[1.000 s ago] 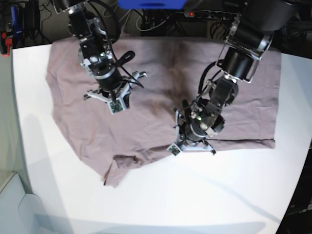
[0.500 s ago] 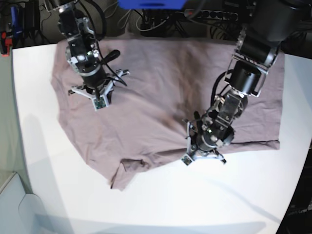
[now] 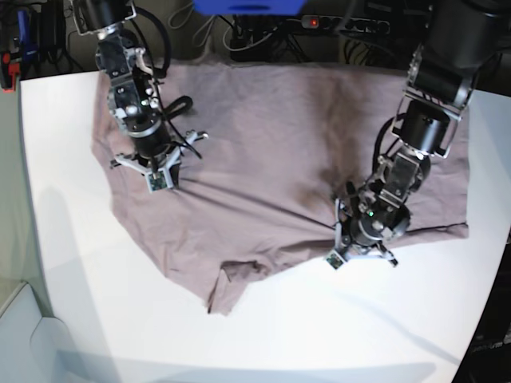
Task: Layout the t-shirt on the table in an organized manner, then fold the t-shirt properly
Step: 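Move both grippers inward onto the shirt body and grasp the fabric, then pull the grasped fabric apart with both grippers toward the shirt sides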
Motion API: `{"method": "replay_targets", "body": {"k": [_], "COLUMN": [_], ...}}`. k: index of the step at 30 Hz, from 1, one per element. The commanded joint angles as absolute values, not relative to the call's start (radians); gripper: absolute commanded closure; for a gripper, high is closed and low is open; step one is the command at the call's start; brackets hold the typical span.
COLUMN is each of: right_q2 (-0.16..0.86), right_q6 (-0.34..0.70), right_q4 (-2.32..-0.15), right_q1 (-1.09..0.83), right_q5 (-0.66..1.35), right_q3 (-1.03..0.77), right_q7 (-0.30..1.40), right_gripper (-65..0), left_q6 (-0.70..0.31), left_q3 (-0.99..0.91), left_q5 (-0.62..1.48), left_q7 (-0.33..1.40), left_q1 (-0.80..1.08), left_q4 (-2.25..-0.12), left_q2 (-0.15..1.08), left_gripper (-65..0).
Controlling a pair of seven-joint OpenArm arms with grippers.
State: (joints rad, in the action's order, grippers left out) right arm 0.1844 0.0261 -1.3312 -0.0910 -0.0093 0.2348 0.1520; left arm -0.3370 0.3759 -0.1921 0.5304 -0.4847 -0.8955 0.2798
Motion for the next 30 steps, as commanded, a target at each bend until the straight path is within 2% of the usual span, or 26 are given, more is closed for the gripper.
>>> {"method": "replay_targets", "body": {"k": [1,10,13,18,24,30], "right_q2": [0.197,0.197,0.200,0.234,0.255,0.255], "right_q6": [0.022,0.022,0.022,0.022,0.024,0.139], "right_q4": [-1.302,-1.155,-1.115,-1.093,-1.092,-1.098], "right_q1": [-0.101,-0.038,-0.031,-0.031,-0.041,-0.064], "right_q5": [-0.015,-0.015,-0.015,-0.015,-0.015,-0.015], "right_q3": [0.229,0.124,0.084,0.065,0.064,0.036], "right_q7": [0.249,0.243,0.186,0.171,0.170,0.170], "right_gripper": [0.0,0.0,0.0,0.0,0.0,0.0], "left_q6": [-0.325,-0.323,-0.323,-0.320,-0.314,-0.314], "left_q3": [0.369,0.367,0.367,0.367,0.325,0.143], "left_q5": [-0.216,-0.208,-0.208,-0.208,-0.208,-0.216], "left_q7": [0.565,0.565,0.565,0.561,0.455,0.302], "left_q1": [-0.503,-0.504,-0.504,-0.499,-0.504,-0.536], "left_q4": [-0.898,-0.898,-0.898,-0.898,-0.871,-0.690], "left_q2": [0.305,0.374,0.378,0.404,0.424,0.381], "left_gripper": [-0.4,-0.3,-0.3,-0.3,-0.3,-0.3]}}
